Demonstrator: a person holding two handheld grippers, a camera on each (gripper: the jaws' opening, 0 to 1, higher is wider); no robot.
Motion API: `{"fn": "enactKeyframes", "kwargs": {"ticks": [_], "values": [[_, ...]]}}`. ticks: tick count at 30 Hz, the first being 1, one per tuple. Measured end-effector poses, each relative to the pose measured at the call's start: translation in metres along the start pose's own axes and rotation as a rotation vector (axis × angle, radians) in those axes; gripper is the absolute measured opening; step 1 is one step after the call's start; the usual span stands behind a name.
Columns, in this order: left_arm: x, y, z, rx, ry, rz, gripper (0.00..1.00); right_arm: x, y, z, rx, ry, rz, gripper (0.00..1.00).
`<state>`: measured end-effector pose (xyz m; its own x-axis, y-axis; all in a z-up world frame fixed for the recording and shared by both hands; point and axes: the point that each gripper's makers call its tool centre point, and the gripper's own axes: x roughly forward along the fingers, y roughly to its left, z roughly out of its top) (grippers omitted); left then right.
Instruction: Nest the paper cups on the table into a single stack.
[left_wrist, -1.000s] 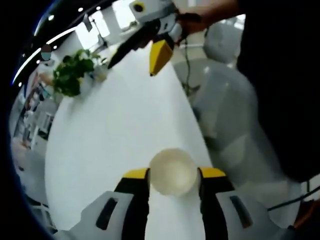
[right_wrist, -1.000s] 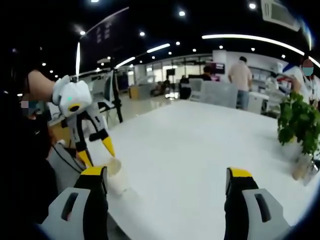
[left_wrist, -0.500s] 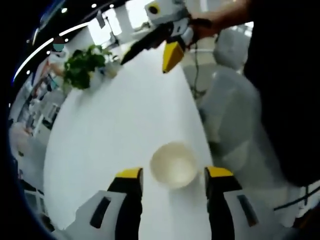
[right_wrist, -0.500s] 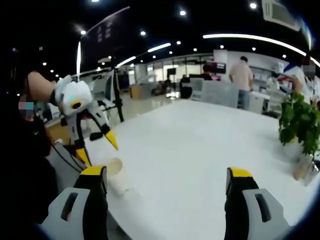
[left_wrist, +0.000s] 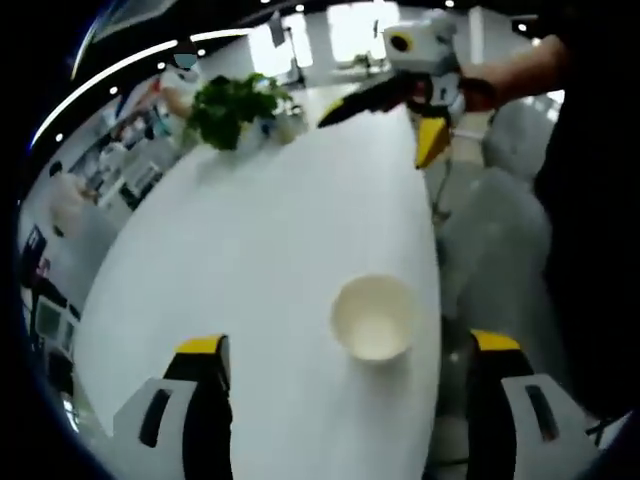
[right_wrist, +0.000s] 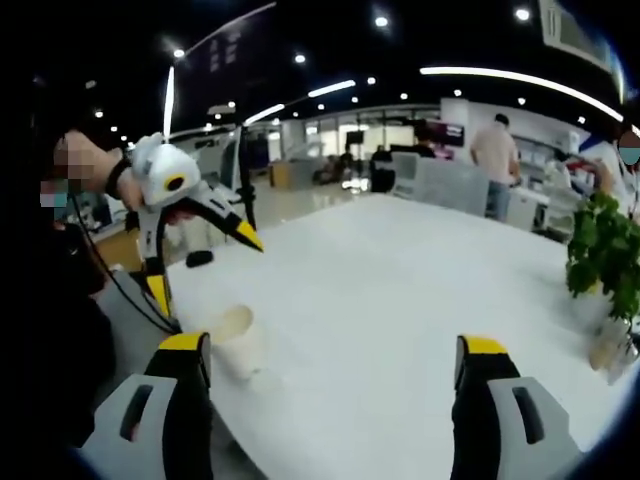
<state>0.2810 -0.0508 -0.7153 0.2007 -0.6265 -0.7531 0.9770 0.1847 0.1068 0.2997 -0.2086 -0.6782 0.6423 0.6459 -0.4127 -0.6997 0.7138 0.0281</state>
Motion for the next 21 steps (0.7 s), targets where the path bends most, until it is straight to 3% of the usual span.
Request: {"fn": "enactKeyframes", "kwargs": {"ticks": [4, 7, 11, 15, 21], "values": [[-0.001, -0.002, -0.001, -0.057, -0.040, -0.005, 0.99, 0.002, 0.002, 0.000, -0.027, 0.002, 0.009, 1.00], [-0.002, 0.001, -0.008, -0.038, -0.034, 0.024, 0.99, 0.004, 0.003, 0.000, -0.036, 0.005, 0.015, 1.00], [-0.002, -0.001, -0.016, -0.080, -0.036, 0.027, 0.99, 0.008, 0.009, -0.003, -0.036, 0.010, 0.030, 1.00], [-0.001, -0.003, -0.019, -0.146, -0.069, 0.024, 0.99, 0.014, 0.020, -0.006, -0.064, -0.001, 0.064, 1.00], [0.004, -0.005, -0.029, -0.153, -0.075, 0.037, 0.99, 0.026, 0.040, -0.017, -0.114, 0.024, 0.133, 1.00]]}}
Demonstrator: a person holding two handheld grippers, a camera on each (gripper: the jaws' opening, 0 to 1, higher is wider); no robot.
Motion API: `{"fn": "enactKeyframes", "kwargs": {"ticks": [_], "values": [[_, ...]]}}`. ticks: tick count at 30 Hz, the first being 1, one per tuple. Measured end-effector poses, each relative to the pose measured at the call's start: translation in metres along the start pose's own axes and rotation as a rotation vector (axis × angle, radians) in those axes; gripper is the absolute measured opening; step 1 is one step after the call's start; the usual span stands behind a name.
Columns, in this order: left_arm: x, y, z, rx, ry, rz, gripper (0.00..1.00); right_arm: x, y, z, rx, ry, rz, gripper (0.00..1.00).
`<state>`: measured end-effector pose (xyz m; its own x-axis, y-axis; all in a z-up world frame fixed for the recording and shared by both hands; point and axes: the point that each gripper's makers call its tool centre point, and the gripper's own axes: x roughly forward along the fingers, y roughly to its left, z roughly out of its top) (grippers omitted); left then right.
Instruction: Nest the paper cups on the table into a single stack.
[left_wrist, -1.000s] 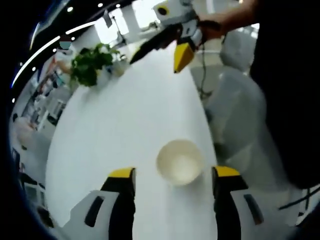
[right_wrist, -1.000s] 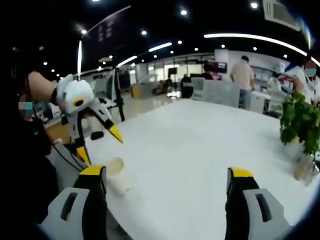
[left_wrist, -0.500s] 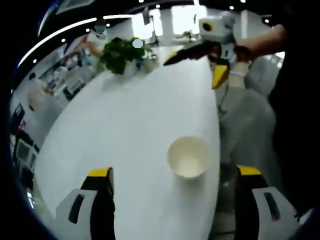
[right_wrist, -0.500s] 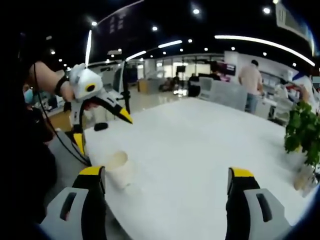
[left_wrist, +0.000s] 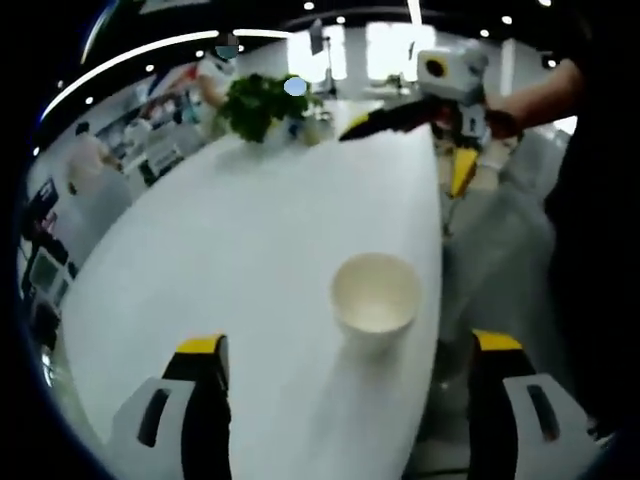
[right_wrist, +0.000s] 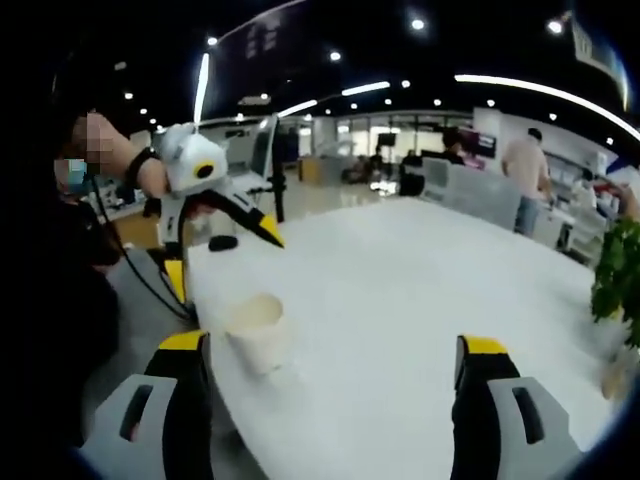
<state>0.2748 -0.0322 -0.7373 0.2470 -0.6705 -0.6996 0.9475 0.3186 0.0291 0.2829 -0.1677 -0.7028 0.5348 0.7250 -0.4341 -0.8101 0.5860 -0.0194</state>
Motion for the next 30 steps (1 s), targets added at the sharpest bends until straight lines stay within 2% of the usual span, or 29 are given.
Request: {"fn": "enactKeyframes", "kwargs": {"ticks": [4, 16, 21, 23, 25, 30], "values": [[0.001, -0.003, -0.001, -0.024, -0.020, -0.001, 0.98, 0.009, 0.013, -0.004, -0.095, 0.032, 0.040, 1.00], [0.015, -0.007, -0.016, -0.120, -0.044, 0.002, 0.88, 0.048, 0.036, -0.025, -0.137, 0.115, 0.127, 0.96], [0.020, -0.015, -0.021, -0.113, -0.037, -0.009, 0.85, 0.060, 0.045, -0.034, -0.159, 0.140, 0.152, 0.88], [0.022, -0.014, -0.024, -0.092, -0.031, -0.006, 0.85, 0.063, 0.049, -0.036, -0.147, 0.145, 0.163, 0.87], [0.023, -0.006, -0.028, -0.024, -0.015, 0.028, 0.82, 0.065, 0.051, -0.038, -0.140, 0.149, 0.165, 0.86], [0.024, -0.004, -0.028, -0.048, -0.023, 0.022, 0.71, 0.067, 0.057, -0.046, -0.129, 0.175, 0.187, 0.81]]}}
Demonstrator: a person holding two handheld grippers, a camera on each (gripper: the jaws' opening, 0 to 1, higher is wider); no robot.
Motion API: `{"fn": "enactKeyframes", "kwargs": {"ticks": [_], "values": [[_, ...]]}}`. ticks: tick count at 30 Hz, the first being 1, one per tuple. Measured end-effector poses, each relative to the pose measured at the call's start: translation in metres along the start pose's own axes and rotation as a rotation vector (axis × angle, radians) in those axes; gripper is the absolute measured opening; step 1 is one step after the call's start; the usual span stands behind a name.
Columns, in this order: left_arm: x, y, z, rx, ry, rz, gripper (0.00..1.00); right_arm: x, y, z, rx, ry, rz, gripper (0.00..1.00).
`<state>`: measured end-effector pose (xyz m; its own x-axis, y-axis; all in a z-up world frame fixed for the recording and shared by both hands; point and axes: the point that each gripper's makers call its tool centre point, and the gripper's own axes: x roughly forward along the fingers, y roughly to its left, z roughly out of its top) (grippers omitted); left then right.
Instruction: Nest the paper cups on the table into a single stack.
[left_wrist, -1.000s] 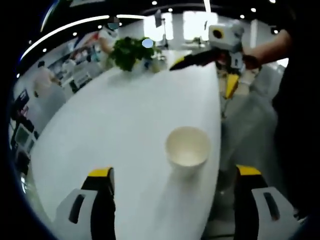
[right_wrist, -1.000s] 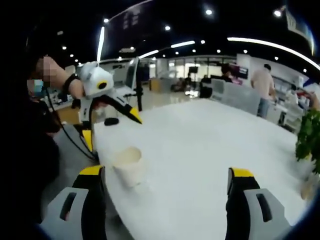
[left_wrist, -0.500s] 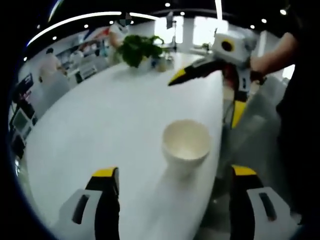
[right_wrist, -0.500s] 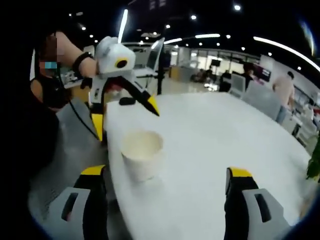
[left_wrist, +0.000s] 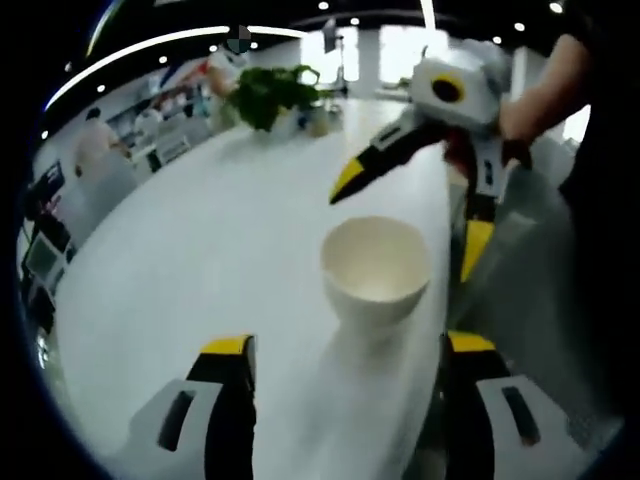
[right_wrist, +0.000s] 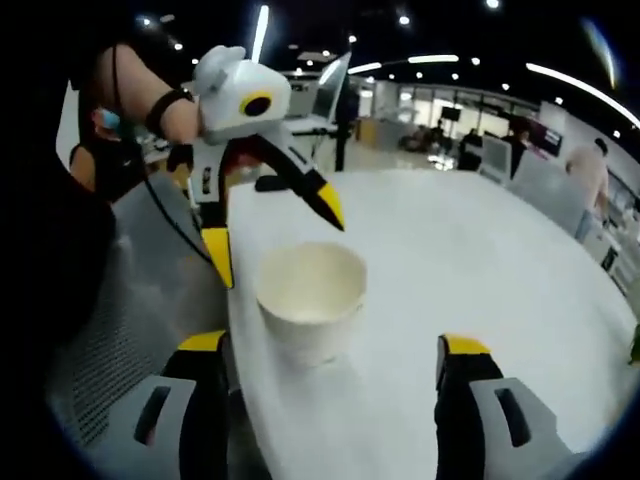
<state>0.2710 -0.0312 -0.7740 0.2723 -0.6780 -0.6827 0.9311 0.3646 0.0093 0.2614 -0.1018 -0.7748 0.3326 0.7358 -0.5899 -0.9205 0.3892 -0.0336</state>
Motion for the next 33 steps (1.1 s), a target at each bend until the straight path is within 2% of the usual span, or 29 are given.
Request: {"fn": "enactKeyframes", "kwargs": {"ticks": [4, 7, 16, 20, 23, 24, 28, 30, 33], "values": [[0.003, -0.001, 0.000, 0.067, 0.013, 0.008, 0.60, 0.001, 0.003, -0.001, -0.007, 0.012, 0.018, 0.74], [0.009, -0.007, -0.001, 0.052, 0.014, -0.015, 0.59, 0.002, 0.003, -0.002, -0.016, 0.017, 0.030, 0.67], [0.014, -0.007, 0.005, 0.034, 0.007, -0.023, 0.60, 0.012, 0.006, 0.002, -0.035, 0.029, 0.066, 0.59], [0.015, -0.011, 0.007, 0.045, 0.012, -0.047, 0.55, 0.013, 0.008, 0.003, -0.055, 0.033, 0.080, 0.54], [0.015, -0.013, 0.008, 0.116, 0.014, -0.064, 0.45, 0.015, 0.009, 0.003, -0.055, 0.037, 0.088, 0.51], [0.015, -0.015, 0.009, 0.111, 0.012, -0.072, 0.43, 0.015, 0.010, 0.004, -0.056, 0.040, 0.090, 0.50], [0.018, -0.016, 0.011, 0.104, 0.014, -0.079, 0.43, 0.017, 0.011, 0.005, -0.067, 0.039, 0.100, 0.45], [0.020, -0.019, 0.012, 0.104, 0.014, -0.104, 0.39, 0.019, 0.011, 0.005, -0.082, 0.039, 0.104, 0.42], [0.022, -0.019, 0.013, 0.114, 0.012, -0.103, 0.38, 0.021, 0.011, 0.005, -0.090, 0.040, 0.100, 0.41]]}}
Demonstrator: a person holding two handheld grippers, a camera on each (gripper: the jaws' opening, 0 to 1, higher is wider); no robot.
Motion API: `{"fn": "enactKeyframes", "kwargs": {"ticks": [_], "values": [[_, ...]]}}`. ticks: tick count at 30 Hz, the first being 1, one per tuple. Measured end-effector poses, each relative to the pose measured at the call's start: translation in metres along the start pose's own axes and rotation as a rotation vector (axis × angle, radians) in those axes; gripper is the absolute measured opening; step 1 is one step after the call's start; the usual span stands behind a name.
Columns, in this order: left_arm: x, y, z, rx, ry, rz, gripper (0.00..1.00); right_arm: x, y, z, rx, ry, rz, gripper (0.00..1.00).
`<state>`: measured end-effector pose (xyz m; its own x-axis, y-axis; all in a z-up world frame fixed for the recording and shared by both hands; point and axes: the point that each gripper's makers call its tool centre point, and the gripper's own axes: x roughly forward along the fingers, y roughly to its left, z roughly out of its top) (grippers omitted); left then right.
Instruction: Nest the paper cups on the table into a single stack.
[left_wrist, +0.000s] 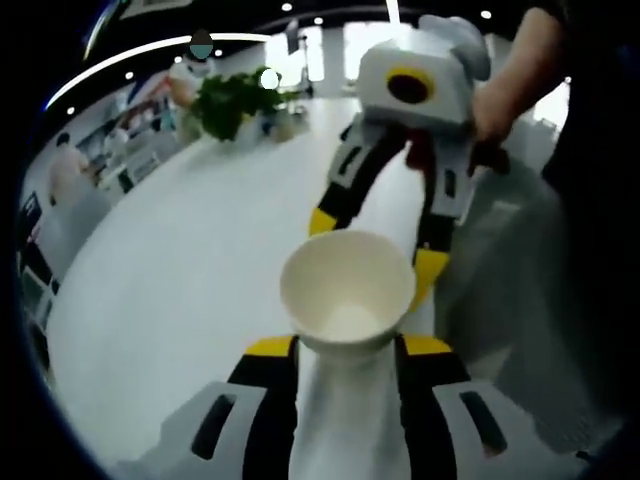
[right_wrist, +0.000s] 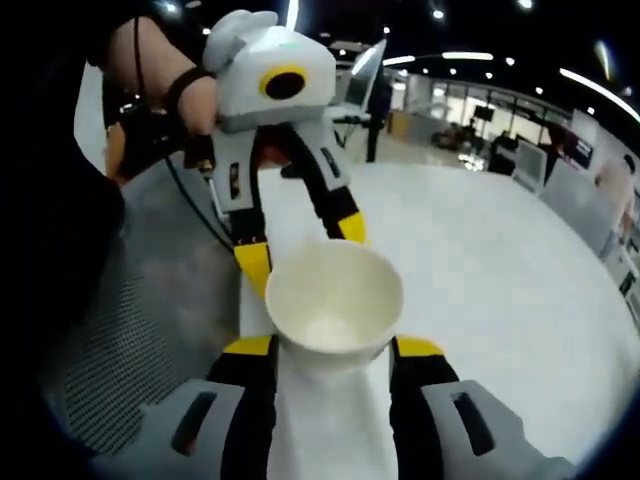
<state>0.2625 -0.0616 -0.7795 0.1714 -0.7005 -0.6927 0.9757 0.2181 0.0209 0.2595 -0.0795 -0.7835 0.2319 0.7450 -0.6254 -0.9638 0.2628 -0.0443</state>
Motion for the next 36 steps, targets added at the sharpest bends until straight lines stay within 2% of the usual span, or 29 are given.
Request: {"fn": "enactKeyframes", "kwargs": {"ticks": [12, 19, 36], "values": [[0.001, 0.003, 0.004, -0.004, 0.011, -0.003, 0.37, -0.001, -0.003, -0.001, 0.013, -0.002, -0.003, 0.39], [-0.003, 0.010, 0.014, 0.026, 0.008, -0.008, 0.36, -0.007, -0.012, 0.003, 0.022, -0.019, -0.021, 0.38], [-0.006, 0.036, 0.038, 0.113, 0.009, 0.006, 0.33, -0.023, -0.045, 0.015, -0.032, -0.019, -0.089, 0.38]]}}
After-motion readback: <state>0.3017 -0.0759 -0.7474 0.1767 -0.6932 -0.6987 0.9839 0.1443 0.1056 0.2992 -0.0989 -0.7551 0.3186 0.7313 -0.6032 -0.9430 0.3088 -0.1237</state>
